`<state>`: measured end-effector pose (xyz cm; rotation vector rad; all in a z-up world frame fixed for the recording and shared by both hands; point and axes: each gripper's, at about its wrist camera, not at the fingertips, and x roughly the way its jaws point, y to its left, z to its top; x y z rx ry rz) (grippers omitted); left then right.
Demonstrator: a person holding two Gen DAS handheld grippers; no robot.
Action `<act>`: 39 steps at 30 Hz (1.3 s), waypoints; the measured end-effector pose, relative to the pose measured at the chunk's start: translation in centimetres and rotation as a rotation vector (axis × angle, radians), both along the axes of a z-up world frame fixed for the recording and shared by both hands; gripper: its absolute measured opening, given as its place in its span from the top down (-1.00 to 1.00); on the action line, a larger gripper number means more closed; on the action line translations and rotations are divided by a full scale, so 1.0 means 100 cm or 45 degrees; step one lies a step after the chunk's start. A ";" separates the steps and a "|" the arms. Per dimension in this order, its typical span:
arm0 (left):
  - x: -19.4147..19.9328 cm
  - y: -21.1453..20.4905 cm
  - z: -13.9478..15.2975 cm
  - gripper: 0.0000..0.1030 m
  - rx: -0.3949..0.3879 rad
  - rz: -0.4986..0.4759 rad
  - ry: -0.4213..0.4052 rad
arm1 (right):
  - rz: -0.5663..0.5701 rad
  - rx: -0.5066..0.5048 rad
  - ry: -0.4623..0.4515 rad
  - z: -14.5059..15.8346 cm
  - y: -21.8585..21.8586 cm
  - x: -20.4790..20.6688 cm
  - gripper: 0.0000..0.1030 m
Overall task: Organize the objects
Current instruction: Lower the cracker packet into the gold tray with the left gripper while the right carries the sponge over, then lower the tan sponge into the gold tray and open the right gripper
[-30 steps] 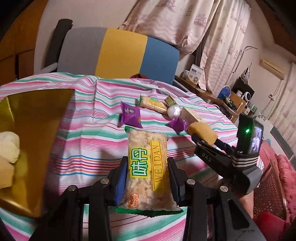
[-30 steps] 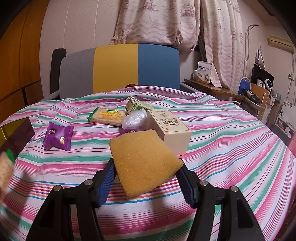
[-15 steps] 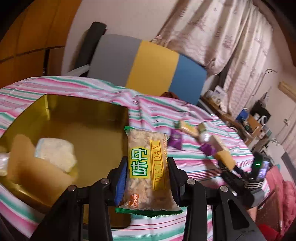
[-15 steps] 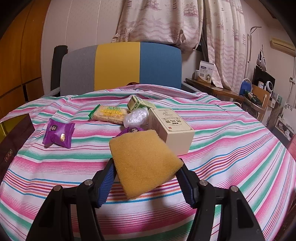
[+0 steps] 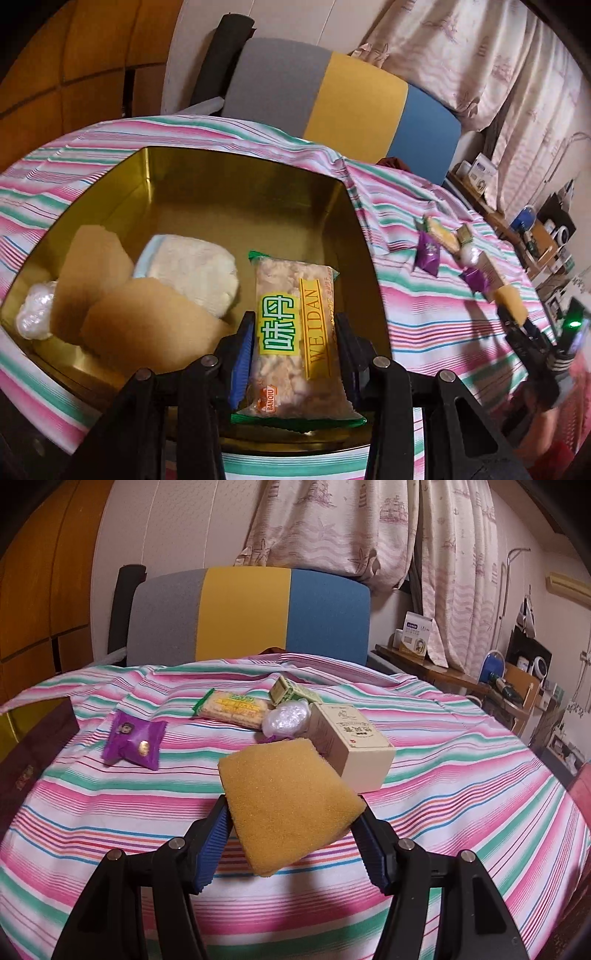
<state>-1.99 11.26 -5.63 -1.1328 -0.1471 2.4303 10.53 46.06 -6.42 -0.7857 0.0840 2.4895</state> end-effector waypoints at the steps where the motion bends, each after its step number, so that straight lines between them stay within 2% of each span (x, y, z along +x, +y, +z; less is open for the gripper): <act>1: 0.000 -0.002 -0.001 0.20 -0.006 0.004 0.001 | 0.000 -0.021 0.010 0.001 -0.001 0.001 -0.25; 5: -0.004 -0.008 -0.008 0.20 -0.015 0.029 -0.030 | 0.008 -0.157 0.071 0.007 -0.011 0.007 -0.25; 7: -0.001 -0.009 -0.007 0.17 -0.024 0.027 -0.009 | 0.030 -0.205 0.094 0.012 -0.022 0.007 -0.25; 8: 0.000 -0.009 -0.006 0.12 -0.021 0.027 -0.003 | 0.051 -0.220 0.107 0.015 -0.029 0.007 -0.25; 10: 0.005 -0.012 -0.003 -0.17 0.007 0.021 0.019 | 0.114 -0.242 0.136 0.024 -0.047 0.004 -0.25; 12: 0.009 -0.013 -0.001 -0.32 0.011 0.030 0.041 | 0.192 -0.262 0.160 0.033 -0.068 -0.001 -0.25; 18: 0.025 -0.022 0.007 -0.63 0.046 0.050 0.098 | 0.397 -0.337 0.167 0.048 -0.120 -0.019 -0.25; 20: 0.032 -0.024 0.011 -0.67 0.046 0.040 0.131 | 0.460 -0.369 0.146 0.049 -0.135 -0.025 -0.25; 27: 0.051 -0.040 0.020 -0.96 0.042 0.089 0.267 | 0.591 -0.410 0.085 0.049 -0.174 -0.037 -0.25; 30: 0.049 -0.050 0.021 -0.99 0.037 0.152 0.280 | 0.638 -0.420 0.059 0.050 -0.188 -0.042 -0.25; 39: 0.038 -0.078 0.017 -0.99 0.052 0.343 0.192 | 0.688 -0.377 0.001 0.051 -0.220 -0.074 -0.25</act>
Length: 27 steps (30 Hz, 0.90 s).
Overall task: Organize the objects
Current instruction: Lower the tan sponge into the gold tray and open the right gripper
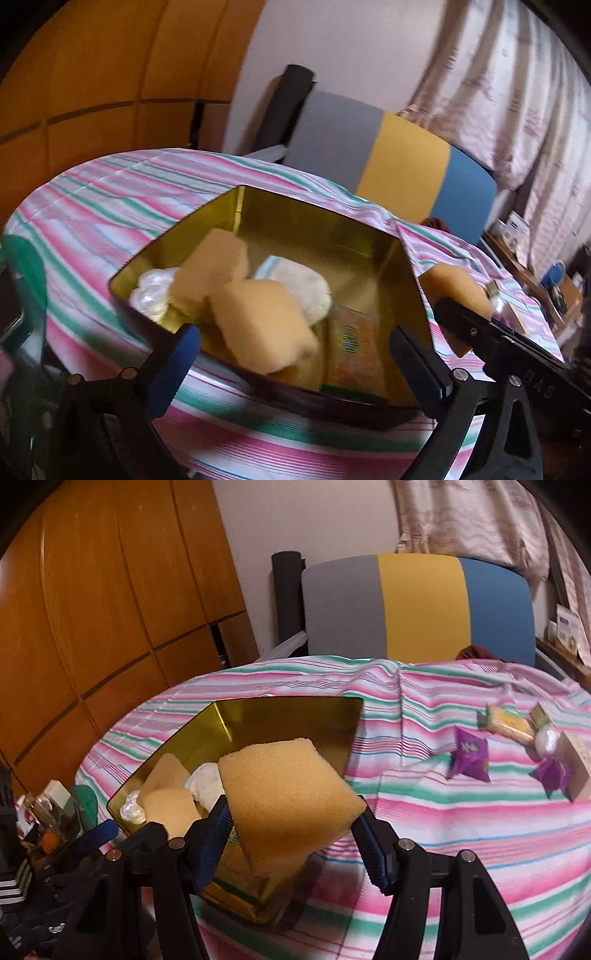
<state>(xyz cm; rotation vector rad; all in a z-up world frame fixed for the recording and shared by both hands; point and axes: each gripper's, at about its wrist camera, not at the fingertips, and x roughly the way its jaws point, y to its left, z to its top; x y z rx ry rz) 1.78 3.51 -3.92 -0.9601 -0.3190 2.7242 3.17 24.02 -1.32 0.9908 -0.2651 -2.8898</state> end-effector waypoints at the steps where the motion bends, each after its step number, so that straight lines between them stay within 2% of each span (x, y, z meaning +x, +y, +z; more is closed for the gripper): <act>1: -0.001 -0.003 0.001 -0.99 -0.007 0.033 -0.004 | 0.001 0.027 -0.003 0.000 -0.004 -0.005 -0.25; 7: -0.003 -0.015 -0.001 -0.99 0.029 0.092 -0.042 | 0.015 0.096 -0.051 -0.006 -0.015 -0.034 -0.28; 11: -0.004 -0.016 -0.002 -0.99 0.043 0.094 -0.053 | 0.037 0.144 -0.089 -0.014 -0.020 -0.050 -0.30; 14: -0.003 -0.014 -0.002 -0.99 0.039 0.087 -0.056 | -0.003 0.167 -0.110 -0.017 -0.021 -0.052 -0.34; 18: -0.003 -0.015 -0.005 -0.99 0.053 0.092 -0.077 | -0.028 0.113 -0.100 -0.016 -0.014 -0.049 -0.41; 22: -0.003 -0.015 -0.007 -0.99 0.062 0.095 -0.096 | -0.035 0.159 -0.052 -0.009 -0.016 -0.044 -0.60; 24: -0.002 -0.014 -0.007 -0.99 0.068 0.093 -0.095 | -0.038 0.188 -0.034 -0.005 -0.017 -0.041 -0.60; 27: -0.001 -0.013 -0.006 -0.99 0.062 0.086 -0.090 | -0.010 0.154 -0.002 0.001 -0.017 -0.036 -0.60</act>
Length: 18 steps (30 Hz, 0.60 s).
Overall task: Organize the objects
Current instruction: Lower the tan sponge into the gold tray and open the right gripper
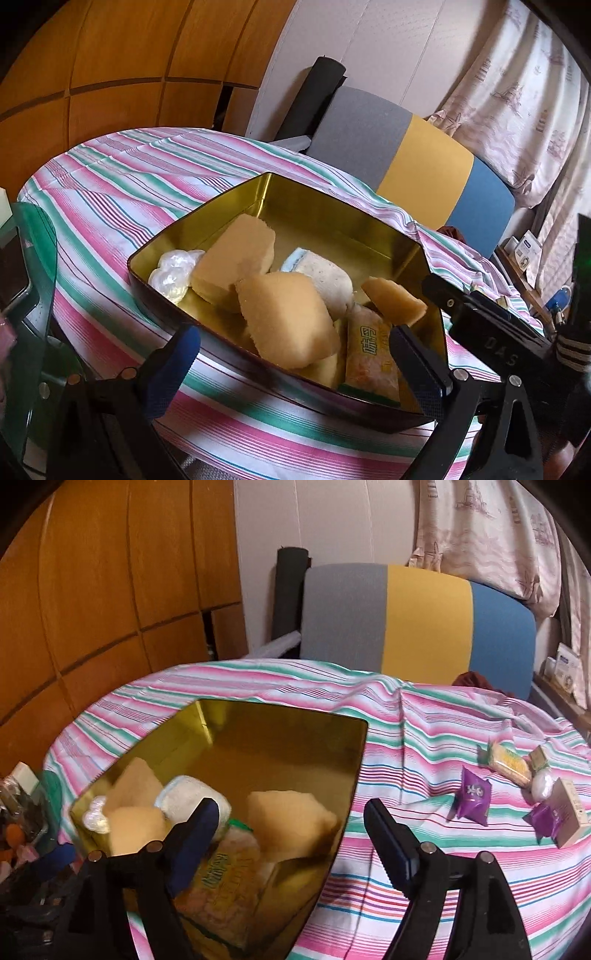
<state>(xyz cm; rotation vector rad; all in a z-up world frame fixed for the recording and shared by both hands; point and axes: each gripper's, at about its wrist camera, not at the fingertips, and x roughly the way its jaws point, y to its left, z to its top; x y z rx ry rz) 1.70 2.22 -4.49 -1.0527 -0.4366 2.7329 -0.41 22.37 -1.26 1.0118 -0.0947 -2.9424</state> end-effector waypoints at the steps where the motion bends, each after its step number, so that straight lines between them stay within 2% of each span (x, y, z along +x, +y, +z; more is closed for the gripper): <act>1: 0.001 0.000 0.000 -0.99 -0.001 -0.002 0.004 | 0.005 -0.011 0.002 0.001 0.001 0.002 -0.60; 13: 0.005 0.009 -0.001 -1.00 0.017 -0.049 -0.031 | -0.018 -0.059 0.044 0.001 0.020 0.032 -0.60; 18: 0.014 0.017 0.004 -1.00 0.006 -0.072 0.000 | -0.084 -0.078 0.033 -0.004 0.036 0.040 -0.60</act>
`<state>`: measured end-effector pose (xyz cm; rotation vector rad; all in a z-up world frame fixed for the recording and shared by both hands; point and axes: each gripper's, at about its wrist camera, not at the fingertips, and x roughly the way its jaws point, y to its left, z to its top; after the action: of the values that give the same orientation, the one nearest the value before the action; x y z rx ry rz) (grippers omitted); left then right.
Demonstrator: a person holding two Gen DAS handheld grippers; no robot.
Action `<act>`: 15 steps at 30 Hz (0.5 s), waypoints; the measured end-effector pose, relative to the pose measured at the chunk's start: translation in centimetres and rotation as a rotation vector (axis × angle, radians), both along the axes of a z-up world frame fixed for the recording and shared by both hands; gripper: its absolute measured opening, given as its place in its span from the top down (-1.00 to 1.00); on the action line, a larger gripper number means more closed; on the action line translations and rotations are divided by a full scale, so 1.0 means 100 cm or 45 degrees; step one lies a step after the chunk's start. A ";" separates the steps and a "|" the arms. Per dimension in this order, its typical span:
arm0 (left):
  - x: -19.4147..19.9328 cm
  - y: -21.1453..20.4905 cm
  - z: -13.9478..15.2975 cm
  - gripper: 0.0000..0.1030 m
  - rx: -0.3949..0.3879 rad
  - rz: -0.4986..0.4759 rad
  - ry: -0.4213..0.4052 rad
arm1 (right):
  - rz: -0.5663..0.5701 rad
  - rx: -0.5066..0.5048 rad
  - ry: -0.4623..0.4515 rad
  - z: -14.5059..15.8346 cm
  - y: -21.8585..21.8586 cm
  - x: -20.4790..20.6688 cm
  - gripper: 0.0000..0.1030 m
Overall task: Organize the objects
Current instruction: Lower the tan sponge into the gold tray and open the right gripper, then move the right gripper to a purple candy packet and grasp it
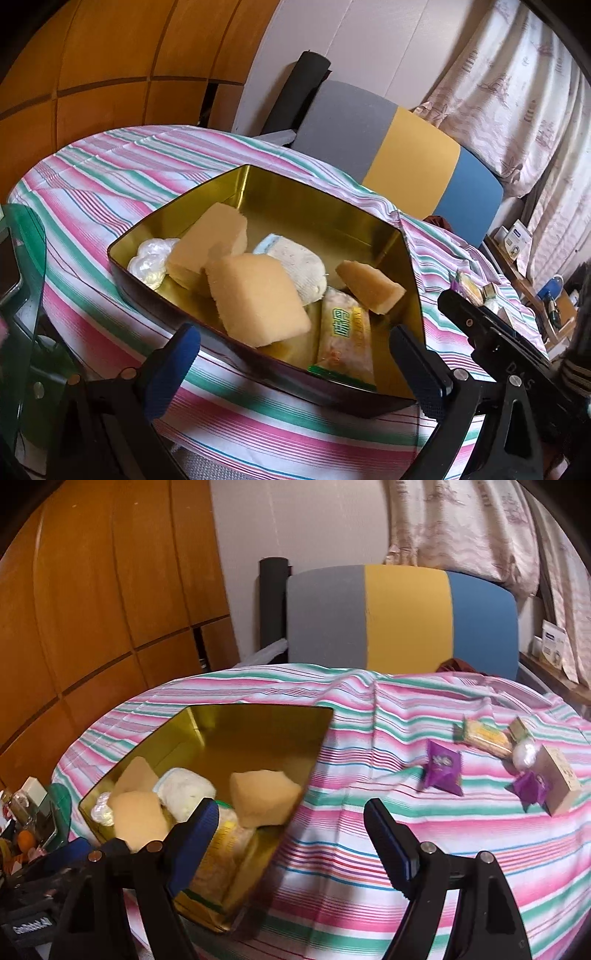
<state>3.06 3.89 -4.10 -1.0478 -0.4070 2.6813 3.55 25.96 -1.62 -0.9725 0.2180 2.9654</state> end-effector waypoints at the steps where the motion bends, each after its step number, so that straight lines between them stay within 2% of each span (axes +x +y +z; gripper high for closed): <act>1: 0.002 0.002 0.001 -1.00 -0.003 -0.005 0.010 | -0.015 -0.005 -0.005 -0.001 0.004 0.001 -0.60; 5: 0.010 0.014 0.004 -1.00 -0.056 -0.047 0.037 | -0.075 -0.009 -0.028 -0.007 0.019 0.008 -0.60; 15: 0.033 0.054 0.009 -1.00 -0.176 -0.249 0.083 | -0.187 -0.006 -0.116 -0.031 0.062 0.027 -0.60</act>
<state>6.35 9.27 -3.19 -0.9775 -0.1016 2.5887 6.25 32.13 -4.77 -1.0415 0.2822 2.7829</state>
